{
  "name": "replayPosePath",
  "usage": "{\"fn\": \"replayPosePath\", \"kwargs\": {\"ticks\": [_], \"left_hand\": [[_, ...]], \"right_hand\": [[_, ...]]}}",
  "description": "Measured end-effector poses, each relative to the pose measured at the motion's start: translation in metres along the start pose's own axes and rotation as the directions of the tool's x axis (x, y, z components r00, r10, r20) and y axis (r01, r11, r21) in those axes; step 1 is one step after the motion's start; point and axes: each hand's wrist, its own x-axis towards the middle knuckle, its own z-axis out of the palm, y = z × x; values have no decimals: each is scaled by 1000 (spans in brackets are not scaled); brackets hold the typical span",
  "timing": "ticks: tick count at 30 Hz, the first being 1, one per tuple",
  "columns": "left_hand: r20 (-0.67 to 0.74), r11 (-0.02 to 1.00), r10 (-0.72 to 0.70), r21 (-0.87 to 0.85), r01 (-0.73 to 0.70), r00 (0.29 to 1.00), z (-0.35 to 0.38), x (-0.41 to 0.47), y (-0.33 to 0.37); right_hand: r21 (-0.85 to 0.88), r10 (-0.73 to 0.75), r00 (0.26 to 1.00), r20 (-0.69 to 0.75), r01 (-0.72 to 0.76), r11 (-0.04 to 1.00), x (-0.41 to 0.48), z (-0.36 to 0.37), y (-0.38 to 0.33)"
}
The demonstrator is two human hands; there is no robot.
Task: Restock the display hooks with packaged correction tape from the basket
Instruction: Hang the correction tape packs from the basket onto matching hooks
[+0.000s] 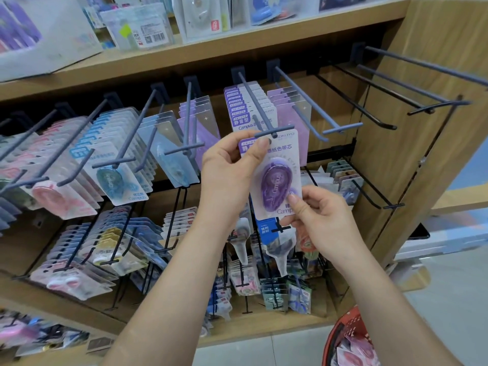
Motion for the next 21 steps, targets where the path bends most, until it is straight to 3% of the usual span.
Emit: {"fn": "replayPosePath", "kwargs": {"ticks": [7,10,15,21], "left_hand": [[19,991,38,129,-40,999,-9,-37,-14],[-53,965,74,255,-58,996,-7,-33,-19],[-182,967,38,256,10,983,-3,-3,-30],[-179,922,124,384,-47,976,-6,16,-42]], "right_hand": [[22,19,999,-29,-18,1000,7,2,5],[-15,31,998,-50,-32,999,15,5,7],[-83,54,989,-141,-67,994,26,7,12],[-76,94,980,-173,-108,991,16,-11,13]]}}
